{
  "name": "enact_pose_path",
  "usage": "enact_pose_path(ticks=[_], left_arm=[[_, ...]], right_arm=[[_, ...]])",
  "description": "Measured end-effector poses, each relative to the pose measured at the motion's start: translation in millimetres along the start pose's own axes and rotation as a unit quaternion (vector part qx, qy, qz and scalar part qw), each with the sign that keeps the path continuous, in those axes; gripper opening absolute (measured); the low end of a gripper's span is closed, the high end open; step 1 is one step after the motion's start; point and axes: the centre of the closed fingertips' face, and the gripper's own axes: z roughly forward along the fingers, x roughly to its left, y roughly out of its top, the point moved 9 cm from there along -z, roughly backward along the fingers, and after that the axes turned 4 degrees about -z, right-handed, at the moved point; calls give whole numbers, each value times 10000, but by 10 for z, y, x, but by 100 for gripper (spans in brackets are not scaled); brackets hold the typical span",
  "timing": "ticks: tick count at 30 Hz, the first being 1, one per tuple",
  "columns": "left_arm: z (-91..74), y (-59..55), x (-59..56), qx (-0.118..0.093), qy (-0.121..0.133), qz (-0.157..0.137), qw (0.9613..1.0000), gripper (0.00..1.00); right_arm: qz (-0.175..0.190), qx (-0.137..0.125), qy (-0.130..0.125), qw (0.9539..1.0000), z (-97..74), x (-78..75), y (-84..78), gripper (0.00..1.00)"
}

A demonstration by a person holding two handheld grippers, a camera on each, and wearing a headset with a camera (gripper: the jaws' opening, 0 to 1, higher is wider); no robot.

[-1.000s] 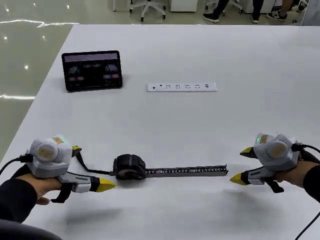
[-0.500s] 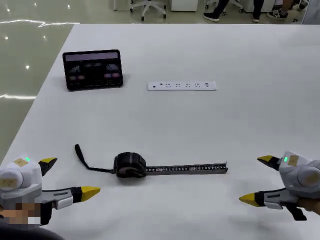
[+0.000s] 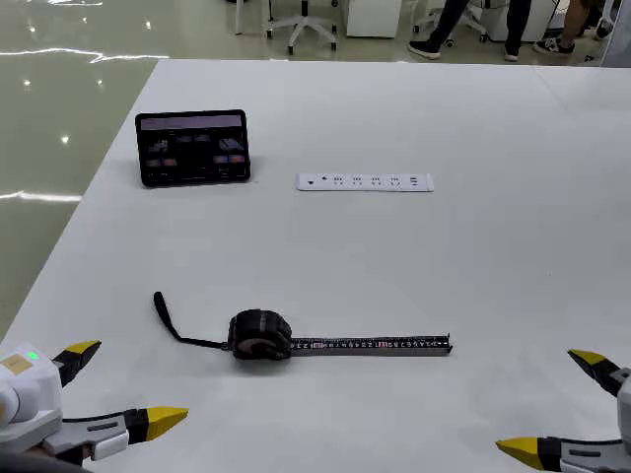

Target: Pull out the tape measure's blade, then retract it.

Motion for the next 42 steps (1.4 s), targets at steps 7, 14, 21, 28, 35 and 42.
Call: enact_pose_path(ticks=[7, 14, 21, 28, 35, 42], left_arm=[[-69, -71, -20, 122, -1, 70, 9999, 100], [-81, -40, -62, -12, -71, 101, 9999, 100], [-80, -4, -84, -47, -102, 153, 9998, 100], [-63, -2, -94, -96, -90, 129, 9998, 100], [-24, -45, -106, 1, -79, 127, 9999, 100], [40, 33, -199, 26, 89, 47, 9999, 100]], right_arm=[[61, 37, 3, 10000, -111, 17, -76, 100], [139, -23, -49, 9999, -189, 71, 0, 100], [35, -19, -96, 9999, -217, 58, 39, 100], [-60, 1, -53, 10000, -233, 60, 27, 100], [-42, 43, -3, 10000, -242, 87, 57, 100], [-208, 85, 110, 9997, -189, 35, 167, 100]])
